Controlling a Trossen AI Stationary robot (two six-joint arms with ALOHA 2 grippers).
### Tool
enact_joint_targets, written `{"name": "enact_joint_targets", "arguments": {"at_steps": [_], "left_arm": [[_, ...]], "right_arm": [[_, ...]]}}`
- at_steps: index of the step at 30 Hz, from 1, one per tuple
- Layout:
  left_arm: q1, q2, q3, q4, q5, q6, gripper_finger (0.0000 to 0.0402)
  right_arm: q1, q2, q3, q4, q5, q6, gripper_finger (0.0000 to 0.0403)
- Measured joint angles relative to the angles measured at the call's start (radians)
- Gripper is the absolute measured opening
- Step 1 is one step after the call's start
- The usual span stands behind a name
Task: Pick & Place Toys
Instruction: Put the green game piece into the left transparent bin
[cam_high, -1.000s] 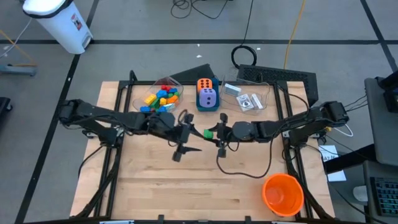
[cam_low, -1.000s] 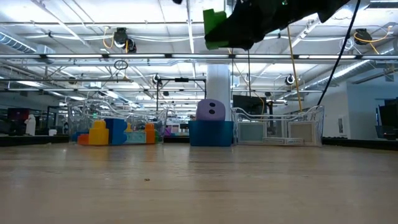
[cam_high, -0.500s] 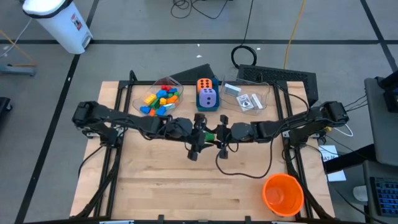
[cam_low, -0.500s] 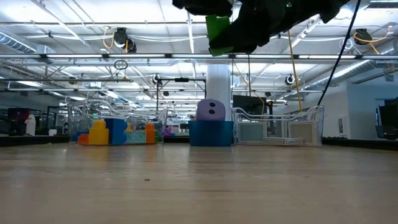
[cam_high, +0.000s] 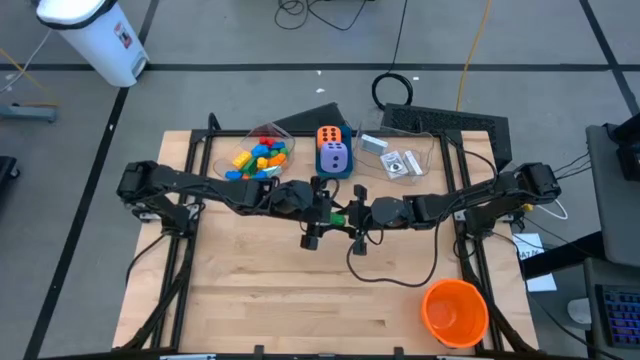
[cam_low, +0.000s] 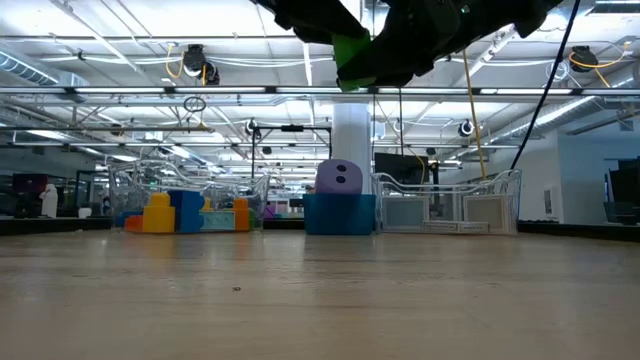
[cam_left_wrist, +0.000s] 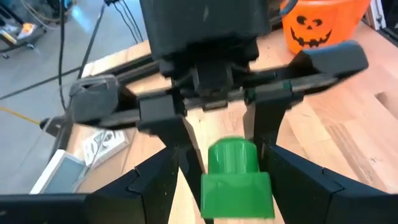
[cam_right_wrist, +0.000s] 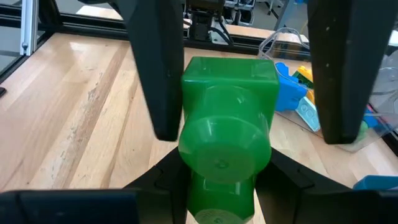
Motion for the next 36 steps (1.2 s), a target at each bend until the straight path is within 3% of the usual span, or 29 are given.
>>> {"name": "enact_joint_targets", "arguments": {"at_steps": [12, 20, 24, 36], "left_arm": [[0.012, 0.0, 0.0, -0.039, 0.004, -0.025, 0.023], [0.012, 0.0, 0.0, -0.046, 0.008, -0.025, 0.0136], [0.009, 0.0, 0.0, -0.046, 0.006, 0.009, 0.0136], [-0.001, -0.08, -0.001, -0.158, -0.008, 0.03, 0.0136]], "right_arm": [[0.0, 0.0, 0.0, 0.002, 0.003, -0.011, 0.0131], [0.0, 0.0, 0.0, 0.002, 0.01, -0.015, 0.0132], [0.0, 0.0, 0.0, 0.001, 0.011, -0.026, 0.0135], [-0.001, -0.032, 0.0, -0.005, 0.0, -0.071, 0.0223]]}}
